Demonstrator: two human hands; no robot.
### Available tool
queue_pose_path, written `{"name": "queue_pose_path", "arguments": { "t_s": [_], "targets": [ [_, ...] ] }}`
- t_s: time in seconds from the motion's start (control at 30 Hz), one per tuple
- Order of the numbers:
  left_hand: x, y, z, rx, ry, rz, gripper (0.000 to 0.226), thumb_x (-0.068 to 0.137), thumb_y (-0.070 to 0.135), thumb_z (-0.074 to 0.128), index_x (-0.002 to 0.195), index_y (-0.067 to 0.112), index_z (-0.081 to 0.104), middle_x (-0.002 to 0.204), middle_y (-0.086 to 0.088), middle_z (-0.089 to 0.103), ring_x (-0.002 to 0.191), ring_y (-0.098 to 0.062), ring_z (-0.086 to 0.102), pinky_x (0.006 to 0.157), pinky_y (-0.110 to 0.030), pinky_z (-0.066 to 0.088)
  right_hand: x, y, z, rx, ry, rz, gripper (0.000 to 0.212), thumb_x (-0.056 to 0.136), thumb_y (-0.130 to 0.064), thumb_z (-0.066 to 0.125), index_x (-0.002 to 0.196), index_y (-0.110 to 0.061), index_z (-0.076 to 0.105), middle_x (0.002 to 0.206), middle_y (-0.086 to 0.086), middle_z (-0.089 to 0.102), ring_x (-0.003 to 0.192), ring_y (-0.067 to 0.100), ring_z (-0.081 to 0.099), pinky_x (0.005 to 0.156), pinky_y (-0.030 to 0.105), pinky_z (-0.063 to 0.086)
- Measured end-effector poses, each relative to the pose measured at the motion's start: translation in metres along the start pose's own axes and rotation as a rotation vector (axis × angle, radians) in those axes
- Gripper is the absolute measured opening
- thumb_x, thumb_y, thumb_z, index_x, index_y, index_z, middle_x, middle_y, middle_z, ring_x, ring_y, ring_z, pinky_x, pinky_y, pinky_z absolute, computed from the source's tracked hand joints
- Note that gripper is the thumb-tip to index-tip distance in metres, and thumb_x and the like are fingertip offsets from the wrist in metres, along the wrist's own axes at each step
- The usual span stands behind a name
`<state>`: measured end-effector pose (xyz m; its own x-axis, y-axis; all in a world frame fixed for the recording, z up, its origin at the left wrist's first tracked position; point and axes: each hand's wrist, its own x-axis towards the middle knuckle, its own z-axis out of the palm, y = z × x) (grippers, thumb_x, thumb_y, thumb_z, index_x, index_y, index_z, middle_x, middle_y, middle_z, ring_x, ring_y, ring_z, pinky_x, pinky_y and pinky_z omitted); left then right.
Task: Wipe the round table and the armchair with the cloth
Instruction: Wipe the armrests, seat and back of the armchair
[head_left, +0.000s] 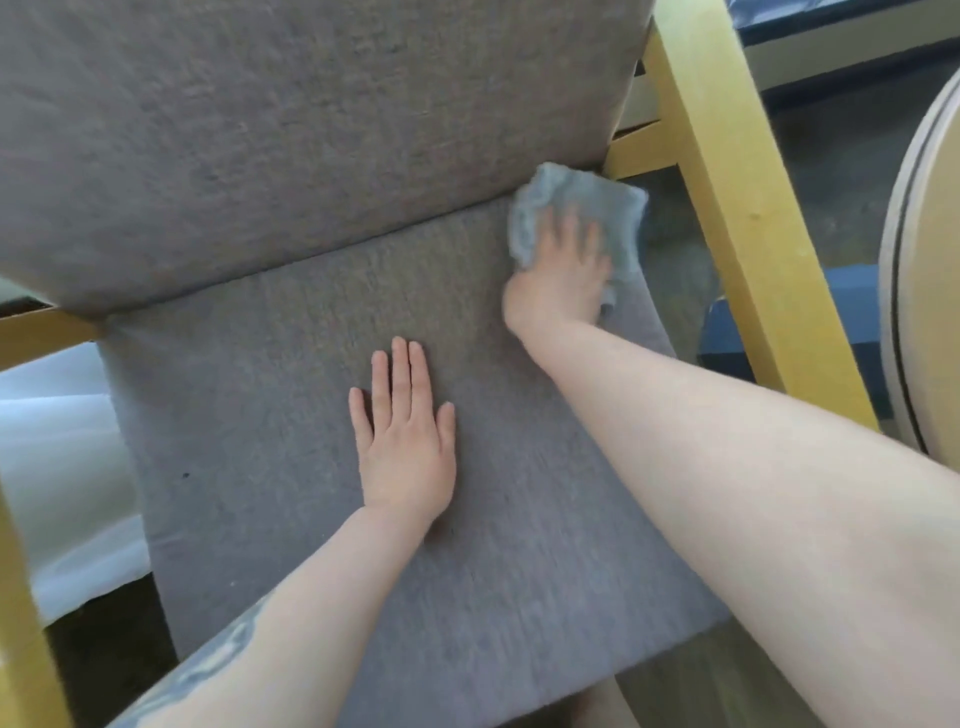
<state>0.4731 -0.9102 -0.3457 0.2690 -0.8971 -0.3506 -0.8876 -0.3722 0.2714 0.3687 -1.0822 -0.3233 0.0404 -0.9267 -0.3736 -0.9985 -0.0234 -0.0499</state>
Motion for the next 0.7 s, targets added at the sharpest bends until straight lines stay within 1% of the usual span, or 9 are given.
{"name": "queue_pose_path", "arguments": {
  "t_s": [0.13,0.2,0.3,0.33,0.4,0.47,0.5,0.63,0.7],
  "targets": [
    [-0.004,0.013,0.004,-0.038,0.019,-0.068,0.066,0.094,0.041,0.016,0.153,0.013,0.008,0.160,-0.002,0.005,0.147,-0.020,0.002,0.116,-0.046,-0.004,-0.024,-0.012,0.011,-0.069,-0.162,-0.802,0.066,0.097,-0.018,0.039,0.152,-0.031,0.005,0.161,-0.006,-0.001,0.147,0.018,-0.006,0.117,0.038,-0.003],
    [-0.007,0.009,0.002,-0.025,-0.009,-0.027,0.067,0.093,0.043,0.013,0.153,0.014,0.003,0.161,-0.001,-0.001,0.147,-0.020,-0.003,0.115,-0.043,-0.009,-0.020,0.033,0.008,-0.002,-0.081,-0.598,0.067,0.095,-0.010,0.042,0.152,-0.029,0.013,0.160,-0.006,0.006,0.147,0.016,0.000,0.119,0.038,0.000],
    [-0.011,0.005,0.004,0.011,-0.007,0.006,0.066,0.095,0.043,0.015,0.153,0.014,0.001,0.161,-0.001,-0.002,0.148,-0.020,-0.003,0.115,-0.041,-0.010,-0.067,0.059,0.017,0.209,0.070,0.089,0.066,0.093,-0.006,0.039,0.152,-0.025,0.017,0.160,-0.002,0.009,0.148,0.020,0.002,0.119,0.045,0.006],
    [-0.014,0.006,0.007,0.023,-0.002,-0.005,0.066,0.095,0.041,0.017,0.153,0.014,0.002,0.161,-0.002,0.001,0.148,-0.021,-0.002,0.115,-0.042,-0.009,-0.100,0.047,0.028,0.222,0.097,0.087,0.066,0.090,-0.009,0.038,0.152,-0.023,0.019,0.160,0.000,0.011,0.148,0.022,0.003,0.119,0.045,0.005],
    [-0.023,0.008,0.013,0.054,0.009,-0.018,0.067,0.094,0.036,0.025,0.153,0.013,0.002,0.161,-0.004,0.005,0.147,-0.021,0.001,0.115,-0.043,-0.006,-0.173,0.032,0.052,0.240,0.010,-0.263,0.068,0.082,-0.017,0.037,0.149,-0.020,0.029,0.158,0.002,0.022,0.146,0.024,0.013,0.117,0.045,0.011],
    [-0.042,0.007,0.018,0.081,-0.016,0.020,0.069,0.092,0.036,0.028,0.153,0.013,0.003,0.161,-0.005,0.006,0.146,-0.021,0.001,0.115,-0.042,-0.006,-0.214,0.067,0.063,0.150,-0.078,-0.551,0.067,0.081,-0.019,0.038,0.148,-0.020,0.033,0.156,-0.001,0.026,0.145,0.020,0.017,0.116,0.043,0.015],
    [-0.053,0.006,0.020,0.085,-0.024,0.053,0.068,0.092,0.037,0.027,0.153,0.013,0.006,0.161,-0.006,0.008,0.146,-0.022,0.003,0.115,-0.042,-0.006,-0.217,0.095,0.065,0.093,-0.064,-0.576,0.068,0.082,-0.017,0.040,0.148,-0.022,0.031,0.156,-0.004,0.024,0.146,0.017,0.015,0.117,0.042,0.014],
    [-0.089,0.013,0.030,0.086,-0.026,0.046,0.063,0.096,0.040,0.022,0.153,0.014,0.012,0.160,-0.006,0.012,0.146,-0.023,0.006,0.115,-0.044,-0.002,-0.229,0.105,0.061,0.230,0.084,0.162,0.077,0.081,-0.008,0.050,0.151,-0.024,0.022,0.159,-0.004,0.012,0.148,0.018,0.001,0.119,0.042,0.003],
    [-0.102,0.025,0.037,0.074,-0.018,-0.014,0.064,0.095,0.038,0.023,0.153,0.013,0.010,0.160,-0.007,0.010,0.147,-0.024,0.006,0.115,-0.045,-0.002,-0.254,0.070,0.071,0.294,0.079,0.137,0.073,0.080,-0.014,0.045,0.150,-0.022,0.027,0.159,-0.001,0.016,0.148,0.021,0.004,0.118,0.045,0.006]
  ]
}}
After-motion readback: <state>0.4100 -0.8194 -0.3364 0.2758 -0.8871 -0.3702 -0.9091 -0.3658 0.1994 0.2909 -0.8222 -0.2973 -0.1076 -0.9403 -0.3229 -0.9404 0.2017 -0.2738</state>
